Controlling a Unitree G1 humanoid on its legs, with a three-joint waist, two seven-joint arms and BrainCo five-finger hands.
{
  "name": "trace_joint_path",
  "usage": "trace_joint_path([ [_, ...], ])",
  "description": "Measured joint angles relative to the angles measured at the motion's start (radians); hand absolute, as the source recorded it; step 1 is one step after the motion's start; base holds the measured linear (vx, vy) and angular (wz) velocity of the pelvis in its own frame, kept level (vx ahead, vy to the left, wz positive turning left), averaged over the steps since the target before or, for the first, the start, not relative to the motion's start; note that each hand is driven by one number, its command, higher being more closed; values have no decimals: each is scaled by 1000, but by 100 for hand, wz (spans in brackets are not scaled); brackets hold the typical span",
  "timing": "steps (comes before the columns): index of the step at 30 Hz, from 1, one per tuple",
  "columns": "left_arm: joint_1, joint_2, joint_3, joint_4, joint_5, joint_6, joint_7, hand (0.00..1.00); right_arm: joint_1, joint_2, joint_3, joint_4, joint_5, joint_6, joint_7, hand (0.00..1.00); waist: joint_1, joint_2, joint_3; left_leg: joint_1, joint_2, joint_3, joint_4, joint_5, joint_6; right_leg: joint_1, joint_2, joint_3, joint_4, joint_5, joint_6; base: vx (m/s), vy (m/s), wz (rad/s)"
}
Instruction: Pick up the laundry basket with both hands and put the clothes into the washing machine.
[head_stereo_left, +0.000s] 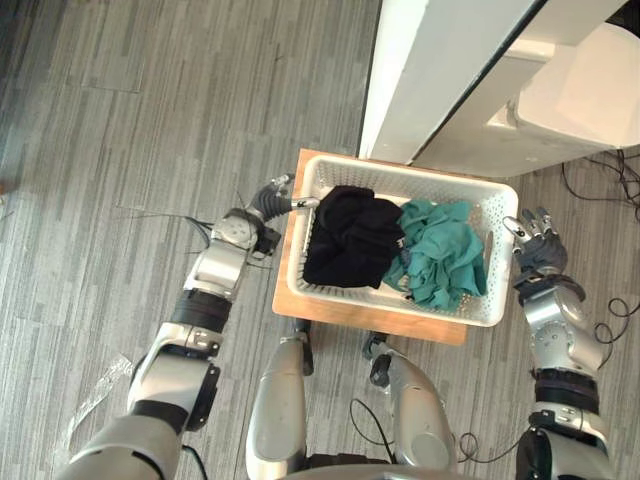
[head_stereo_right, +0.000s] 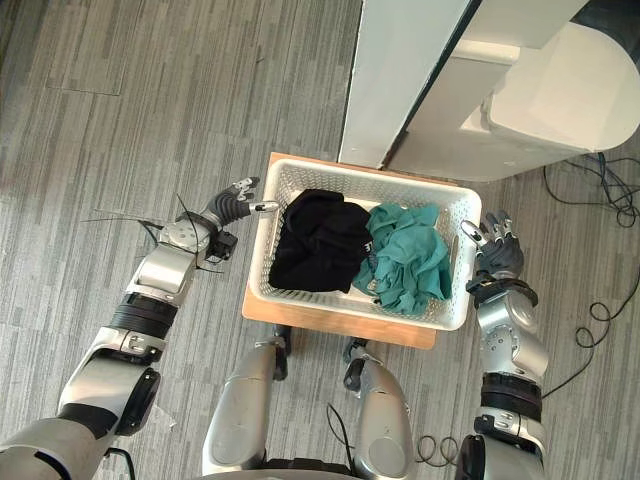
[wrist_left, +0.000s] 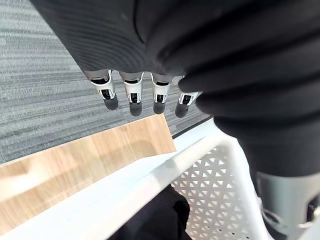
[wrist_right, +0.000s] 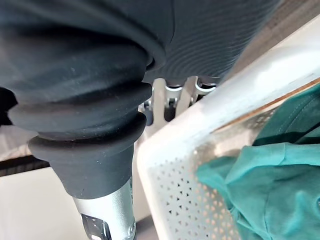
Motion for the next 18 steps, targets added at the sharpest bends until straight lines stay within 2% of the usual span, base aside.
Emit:
trace_joint_path([
  [9, 25, 52, -99, 0, 109, -7, -130, 0, 50, -52, 78, 52, -61, 77, 110, 0, -2, 0, 0, -6, 12, 0, 6, -3, -3, 4, 6, -11, 1, -3, -5, -24, -10, 0],
  [13, 74, 69, -148, 5, 183, -18, -157, 0, 86, -52, 70, 84, -63, 81, 125, 0, 0, 0, 0, -5, 16, 3, 9, -1, 1, 11, 8, -18, -1, -3, -5, 2, -3, 3],
  [18, 72, 62, -175, 88, 253, -51, -149, 0, 66, -52, -56, 173, -59, 55, 100, 0, 0, -1, -1, -7, 25, 19, 14, -3, 6, 15, 12, -17, -8, -3, -6, -2, -1, 0],
])
